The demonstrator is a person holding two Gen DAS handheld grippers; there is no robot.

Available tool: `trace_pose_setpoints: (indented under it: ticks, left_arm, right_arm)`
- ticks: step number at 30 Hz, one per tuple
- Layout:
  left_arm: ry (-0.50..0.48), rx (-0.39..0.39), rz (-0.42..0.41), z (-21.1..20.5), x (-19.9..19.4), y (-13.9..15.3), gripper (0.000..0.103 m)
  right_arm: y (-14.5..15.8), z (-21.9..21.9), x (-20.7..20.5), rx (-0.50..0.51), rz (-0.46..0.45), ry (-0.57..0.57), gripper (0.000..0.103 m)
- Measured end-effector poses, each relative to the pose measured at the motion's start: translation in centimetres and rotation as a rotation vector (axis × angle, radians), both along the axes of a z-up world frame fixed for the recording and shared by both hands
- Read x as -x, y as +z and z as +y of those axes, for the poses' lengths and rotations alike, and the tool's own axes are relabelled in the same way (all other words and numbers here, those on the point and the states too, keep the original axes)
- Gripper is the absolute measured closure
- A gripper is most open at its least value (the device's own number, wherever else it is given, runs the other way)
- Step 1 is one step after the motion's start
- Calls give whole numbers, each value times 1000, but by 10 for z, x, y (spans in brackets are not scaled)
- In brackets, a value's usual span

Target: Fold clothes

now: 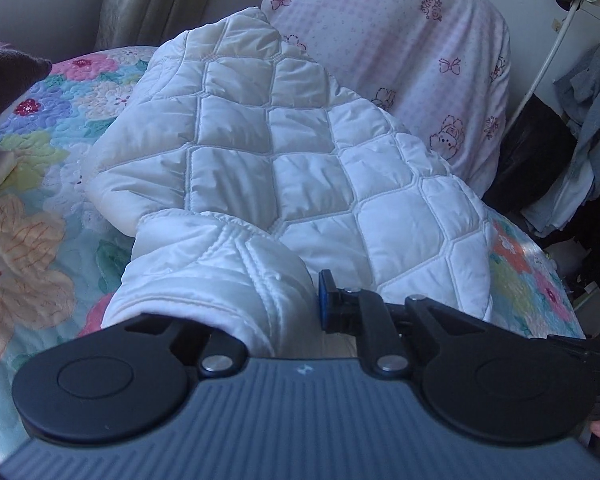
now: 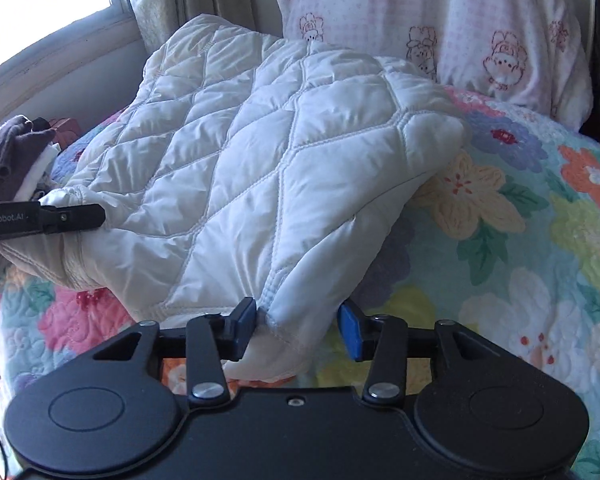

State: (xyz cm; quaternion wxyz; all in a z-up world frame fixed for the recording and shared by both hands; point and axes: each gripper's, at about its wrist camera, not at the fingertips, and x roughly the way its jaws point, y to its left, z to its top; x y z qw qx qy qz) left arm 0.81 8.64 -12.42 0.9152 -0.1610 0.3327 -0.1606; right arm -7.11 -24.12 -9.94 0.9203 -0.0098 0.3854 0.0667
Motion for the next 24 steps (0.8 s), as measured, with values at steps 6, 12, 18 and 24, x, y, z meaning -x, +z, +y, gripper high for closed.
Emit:
trace_pose_setpoints:
  ticks: [6,12,18,24]
  left_arm:
    - [-39,125,-16,18,-8,5,91]
    - [-116,201,-59,33,-12,8,91]
    - [-148,238,-60,39,-13,7,91]
    - [-121,306,-81,50,-15,10,90]
  right_arm:
    - [27,46,48,316,-260,197,23]
    - [14,111,50,487,-314,432,16]
    - [-4,149,1,582,-274,478,22]
    - [25,147,-48,343,-170,472,85]
